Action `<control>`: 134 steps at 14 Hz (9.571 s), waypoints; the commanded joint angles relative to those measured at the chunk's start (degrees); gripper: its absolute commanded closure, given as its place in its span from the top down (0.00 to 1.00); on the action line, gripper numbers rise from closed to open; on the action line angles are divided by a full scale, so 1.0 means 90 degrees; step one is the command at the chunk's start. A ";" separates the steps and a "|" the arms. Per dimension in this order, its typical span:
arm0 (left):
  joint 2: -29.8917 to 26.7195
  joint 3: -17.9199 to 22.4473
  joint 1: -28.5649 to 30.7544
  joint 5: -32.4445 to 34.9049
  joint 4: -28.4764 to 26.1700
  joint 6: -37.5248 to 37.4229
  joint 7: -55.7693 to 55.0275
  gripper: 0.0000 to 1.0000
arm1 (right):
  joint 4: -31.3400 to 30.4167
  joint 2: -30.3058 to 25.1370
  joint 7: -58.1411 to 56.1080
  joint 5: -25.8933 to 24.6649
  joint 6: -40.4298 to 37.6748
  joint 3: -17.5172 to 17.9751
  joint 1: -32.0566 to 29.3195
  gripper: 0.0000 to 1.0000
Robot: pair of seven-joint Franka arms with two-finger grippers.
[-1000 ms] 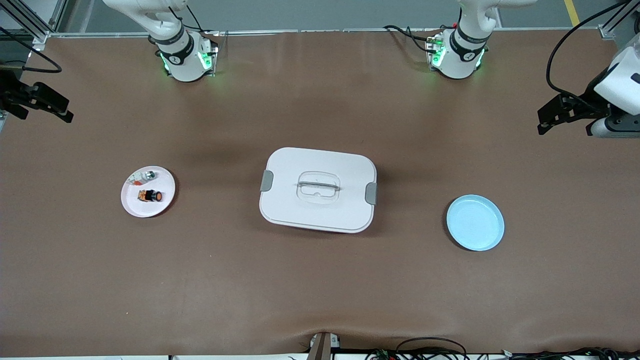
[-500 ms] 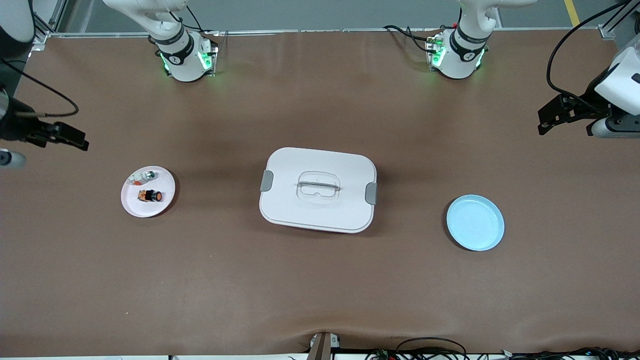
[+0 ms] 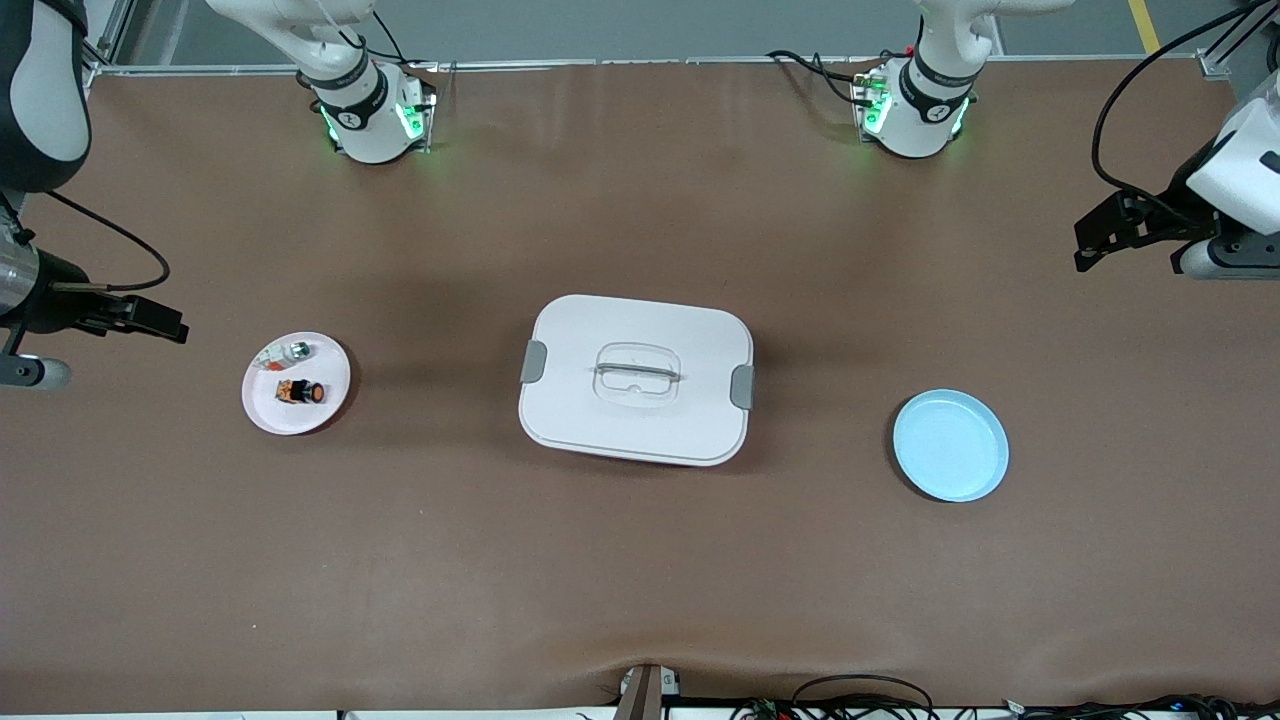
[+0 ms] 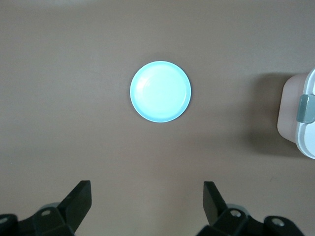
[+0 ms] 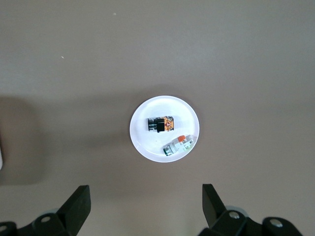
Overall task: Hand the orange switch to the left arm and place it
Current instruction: 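Reach the right gripper down toward the switch on the white plate, then close the right gripper on the black-and-orange switch, then lift the switch with the right gripper while the left gripper approaches, then grasp the switch with the left gripper above the white box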
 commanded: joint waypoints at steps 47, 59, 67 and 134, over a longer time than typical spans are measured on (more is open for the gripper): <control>0.0083 -0.0039 0.0020 -0.0077 0.0071 -0.0075 0.0154 1.00 | -0.2903 0.2235 -0.1740 0.0985 0.4622 -0.0001 -0.0562 0.35; 0.0122 0.0010 0.0059 -0.0077 0.0149 0.0012 0.0252 1.00 | -0.1732 0.1806 0.0493 0.1072 0.2104 0.0067 0.0003 0.00; 0.0083 -0.0029 0.0049 -0.0281 0.0149 0.0012 0.0146 1.00 | -0.0650 0.1492 0.3179 0.2244 0.0814 0.0136 0.1272 0.00; 0.1811 -0.2294 -0.0429 -0.7627 -0.0896 0.4573 0.1414 0.00 | 0.3522 0.3045 1.2293 0.4090 0.3313 0.0136 0.4428 0.00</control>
